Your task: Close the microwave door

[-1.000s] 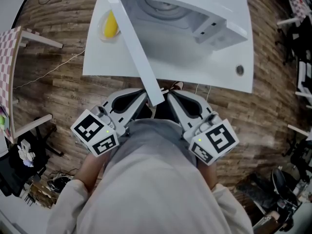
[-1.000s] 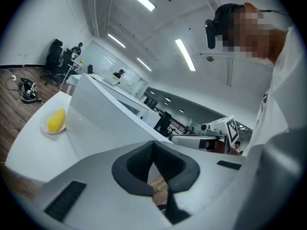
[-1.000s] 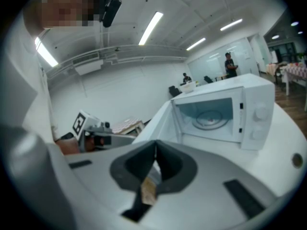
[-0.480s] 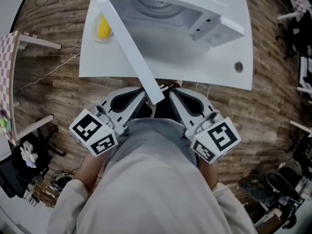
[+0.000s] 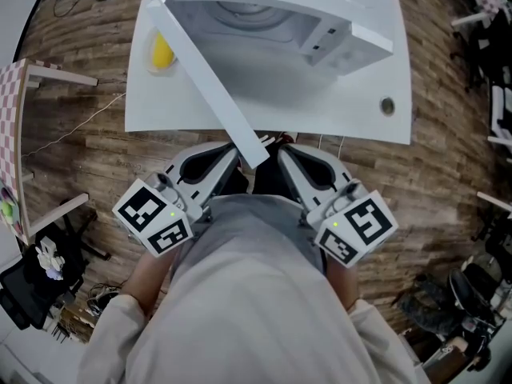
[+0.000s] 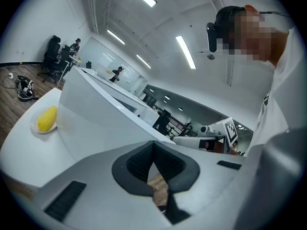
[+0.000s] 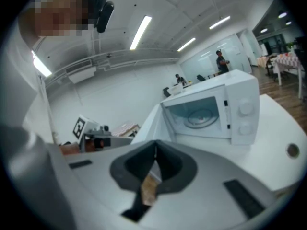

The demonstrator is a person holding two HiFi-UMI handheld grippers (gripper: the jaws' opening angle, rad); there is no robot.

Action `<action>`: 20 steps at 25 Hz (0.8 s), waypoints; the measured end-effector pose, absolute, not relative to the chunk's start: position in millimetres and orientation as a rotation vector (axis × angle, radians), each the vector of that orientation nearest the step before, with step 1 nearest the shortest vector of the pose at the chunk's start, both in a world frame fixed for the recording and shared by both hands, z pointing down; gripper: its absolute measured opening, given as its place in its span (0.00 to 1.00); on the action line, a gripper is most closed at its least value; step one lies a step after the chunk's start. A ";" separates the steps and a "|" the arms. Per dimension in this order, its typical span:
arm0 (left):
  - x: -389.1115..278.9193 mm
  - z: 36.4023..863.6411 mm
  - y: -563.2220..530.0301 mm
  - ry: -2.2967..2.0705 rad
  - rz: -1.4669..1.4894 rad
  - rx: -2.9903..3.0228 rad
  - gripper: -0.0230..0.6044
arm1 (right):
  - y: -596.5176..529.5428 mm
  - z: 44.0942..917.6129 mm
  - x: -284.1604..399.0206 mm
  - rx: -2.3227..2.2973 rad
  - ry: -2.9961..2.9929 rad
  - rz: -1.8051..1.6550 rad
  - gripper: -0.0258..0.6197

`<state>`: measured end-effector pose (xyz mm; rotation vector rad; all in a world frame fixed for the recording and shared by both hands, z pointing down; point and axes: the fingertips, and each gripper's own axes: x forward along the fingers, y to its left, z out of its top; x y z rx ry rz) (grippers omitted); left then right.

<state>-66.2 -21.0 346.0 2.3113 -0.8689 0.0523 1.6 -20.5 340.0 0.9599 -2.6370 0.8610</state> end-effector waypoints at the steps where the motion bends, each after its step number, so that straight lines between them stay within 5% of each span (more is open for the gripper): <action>1: -64.3 346.4 -22.6 -0.867 0.054 2.312 0.06 | -21.7 340.5 3.5 0.963 -2.637 0.863 0.08; 20: -45.5 347.4 -36.2 -0.803 0.055 2.322 0.06 | -33.2 351.8 16.3 1.008 -2.532 0.692 0.08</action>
